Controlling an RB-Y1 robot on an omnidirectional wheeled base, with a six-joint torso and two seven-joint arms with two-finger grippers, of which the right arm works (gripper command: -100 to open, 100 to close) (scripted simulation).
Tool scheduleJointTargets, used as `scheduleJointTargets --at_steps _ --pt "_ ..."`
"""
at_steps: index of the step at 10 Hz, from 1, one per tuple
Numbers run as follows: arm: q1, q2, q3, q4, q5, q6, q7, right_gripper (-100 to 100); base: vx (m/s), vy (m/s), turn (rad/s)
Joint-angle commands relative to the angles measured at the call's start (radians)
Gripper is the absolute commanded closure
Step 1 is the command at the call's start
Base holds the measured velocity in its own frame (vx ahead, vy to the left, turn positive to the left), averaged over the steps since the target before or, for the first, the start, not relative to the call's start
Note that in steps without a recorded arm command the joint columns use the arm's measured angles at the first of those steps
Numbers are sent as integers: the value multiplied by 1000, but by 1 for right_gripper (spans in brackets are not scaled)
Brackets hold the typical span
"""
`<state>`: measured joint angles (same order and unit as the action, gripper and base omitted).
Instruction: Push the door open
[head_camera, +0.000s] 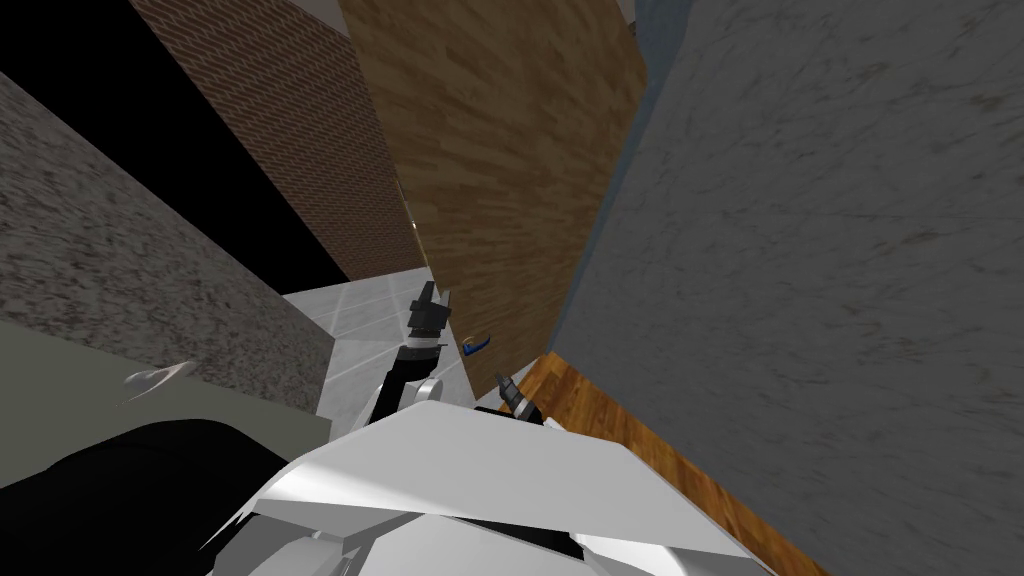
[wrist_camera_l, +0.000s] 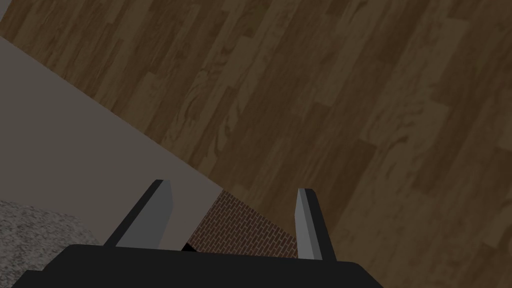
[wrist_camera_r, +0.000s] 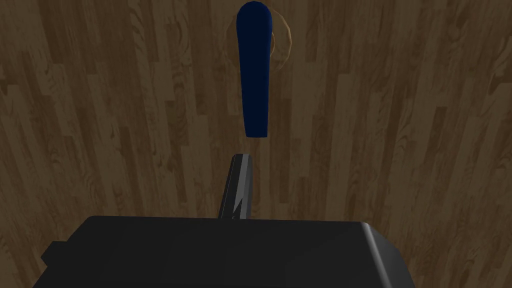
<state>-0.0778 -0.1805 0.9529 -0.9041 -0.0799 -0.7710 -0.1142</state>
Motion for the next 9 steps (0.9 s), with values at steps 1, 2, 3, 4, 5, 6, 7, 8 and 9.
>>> scheduleJointTargets --at_steps 1,2,3,4,5,6,7,8,9 --pt "0 0 0 0 0 0 0 100 -18 -23 2" --pt "0 0 0 0 0 0 0 100 -12 -16 0" --pt "0 0 0 0 0 0 0 100 -6 -7 0" --pt "0 0 0 0 0 0 0 100 0 0 0" --pt "2 15 -38 13 -4 4 13 -100 -61 72 -90" --pt "3 20 -51 18 -5 6 18 -100 -85 156 -129" --pt "4 32 -78 27 -8 9 27 -100 -71 185 -120" --pt "5 38 -92 32 -9 11 32 -100 -67 155 -72" --pt "6 49 -119 41 -12 14 42 -100 -84 159 -71"
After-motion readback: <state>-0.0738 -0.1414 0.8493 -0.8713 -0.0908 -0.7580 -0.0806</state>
